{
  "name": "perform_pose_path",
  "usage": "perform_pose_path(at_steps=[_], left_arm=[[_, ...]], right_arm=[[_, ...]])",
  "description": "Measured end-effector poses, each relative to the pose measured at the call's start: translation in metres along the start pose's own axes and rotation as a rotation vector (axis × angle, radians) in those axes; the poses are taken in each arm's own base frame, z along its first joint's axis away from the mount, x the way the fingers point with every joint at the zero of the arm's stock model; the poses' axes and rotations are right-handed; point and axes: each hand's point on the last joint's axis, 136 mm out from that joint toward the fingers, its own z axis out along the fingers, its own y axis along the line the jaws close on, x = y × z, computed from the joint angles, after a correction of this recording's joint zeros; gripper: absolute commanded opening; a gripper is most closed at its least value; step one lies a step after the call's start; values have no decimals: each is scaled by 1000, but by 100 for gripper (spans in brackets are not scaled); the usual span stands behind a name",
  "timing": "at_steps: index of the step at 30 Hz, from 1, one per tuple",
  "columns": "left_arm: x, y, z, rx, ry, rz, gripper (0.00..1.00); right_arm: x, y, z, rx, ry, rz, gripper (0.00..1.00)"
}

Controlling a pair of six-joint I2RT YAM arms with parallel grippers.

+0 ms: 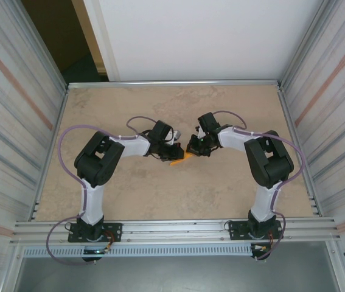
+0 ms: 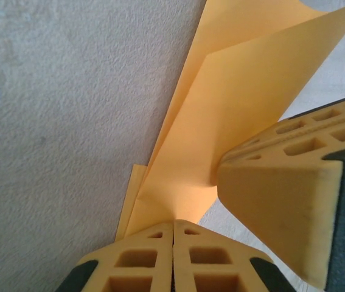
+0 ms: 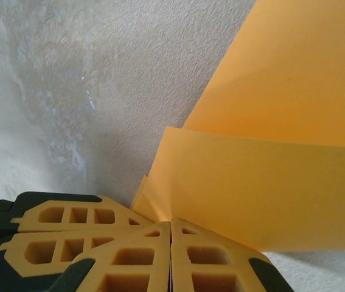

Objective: Fold a paper plane with a square sheet of paper (pick it up from the middle)
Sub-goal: Fold the wing for the fifth time at the center of the table.

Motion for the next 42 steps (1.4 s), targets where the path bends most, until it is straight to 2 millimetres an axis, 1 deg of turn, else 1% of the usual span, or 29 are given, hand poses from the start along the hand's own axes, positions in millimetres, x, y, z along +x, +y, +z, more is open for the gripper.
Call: perform_pose_path(at_steps=[7,11,15,21,24,30,37,39,40,42], left_arm=[[0,0,0,-1,0,0,9],[0,0,0,-2,1,-2,8],[0,1,0,-2,2,-2,8],[1,2,1,1,-2,-1,7],[2,2,1,5,-7,1,7],[2,2,1,12,-14,3,7],[2,1,1,13,-14,4,7],[1,1,1,12,-14,3,7],[1,1,0,11,-12,2,7],[2,1,0,9,-8,-1,7]], right_arm=[[0,-7,6,12,10,13,8],[-4,-10,5,11,2,21,8],[-8,-20,4,13,-7,43,7],[-10,-29,0,-41,-7,57,7],[-19,-42,-8,-61,-28,85,7],[-47,-76,-29,-93,-95,175,8],[-78,-116,-58,-42,-216,244,8],[-82,-116,-70,-21,-249,237,9],[-82,-111,-75,-20,-261,221,9],[-81,-93,-87,-24,-289,168,9]])
